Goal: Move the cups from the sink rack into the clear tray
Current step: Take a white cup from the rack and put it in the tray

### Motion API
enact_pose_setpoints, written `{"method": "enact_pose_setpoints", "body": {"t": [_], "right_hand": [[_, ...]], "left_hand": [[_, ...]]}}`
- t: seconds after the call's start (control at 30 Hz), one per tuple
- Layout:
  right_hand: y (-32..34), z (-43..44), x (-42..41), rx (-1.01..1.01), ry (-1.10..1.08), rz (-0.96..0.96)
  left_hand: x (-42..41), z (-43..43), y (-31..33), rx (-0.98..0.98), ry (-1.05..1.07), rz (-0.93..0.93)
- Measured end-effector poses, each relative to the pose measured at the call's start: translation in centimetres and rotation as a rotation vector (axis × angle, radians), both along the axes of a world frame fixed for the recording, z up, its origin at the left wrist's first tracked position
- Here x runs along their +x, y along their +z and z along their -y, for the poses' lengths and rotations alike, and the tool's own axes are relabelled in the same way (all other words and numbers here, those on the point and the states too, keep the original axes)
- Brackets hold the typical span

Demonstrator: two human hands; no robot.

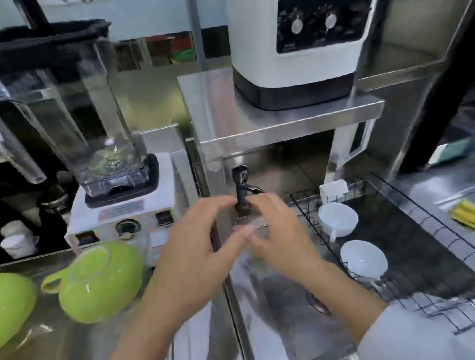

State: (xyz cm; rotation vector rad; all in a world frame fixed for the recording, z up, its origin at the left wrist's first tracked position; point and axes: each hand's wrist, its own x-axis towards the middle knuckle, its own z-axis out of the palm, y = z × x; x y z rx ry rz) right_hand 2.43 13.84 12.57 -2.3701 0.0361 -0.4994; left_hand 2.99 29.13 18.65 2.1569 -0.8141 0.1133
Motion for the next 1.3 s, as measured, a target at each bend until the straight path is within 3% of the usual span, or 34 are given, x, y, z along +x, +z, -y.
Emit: {"method": "enact_pose_setpoints", "body": {"t": [0.13,0.3,0.5,0.6,0.73,0.9,1.0,1.3], "right_hand": [[-2.1,7.5,-2.3,0.081,-0.276,-0.136],[-6.7,16.2,-5.2,0.172,-0.524,-0.445],[-12.3,22.0,-6.7,0.461,-0.553,-0.674],[-13.8,23.2,-6.4,0.47,-0.591,-0.661],[-14.3,23.7,-6.7,0.471,-0.563,-0.647],[-14.3,23.9,-7.0,0.593,-0.467,-0.659],[-14.2,23.4,-7.0,0.698,-0.452,-0.63],[-12.9,22.8,-7.0,0.715,-0.409,-0.466]], "left_hand": [[-0.6,7.7,-3.1,0.017,-0.135,-0.173],[0.1,16.1,-9.3,0.179,-0.157,-0.349],[-0.6,24.4,-15.0,0.619,-0.268,-0.186],[-1.1,27.1,-16.6,0.755,-0.343,-0.083],[-1.2,28.9,-18.2,0.836,-0.342,-0.174],[-0.5,29.5,-18.9,0.79,-0.255,-0.312],[-0.7,29.7,-18.9,0.751,-0.218,-0.29],[-0.5,28.9,-17.3,0.727,-0.129,-0.32]]}}
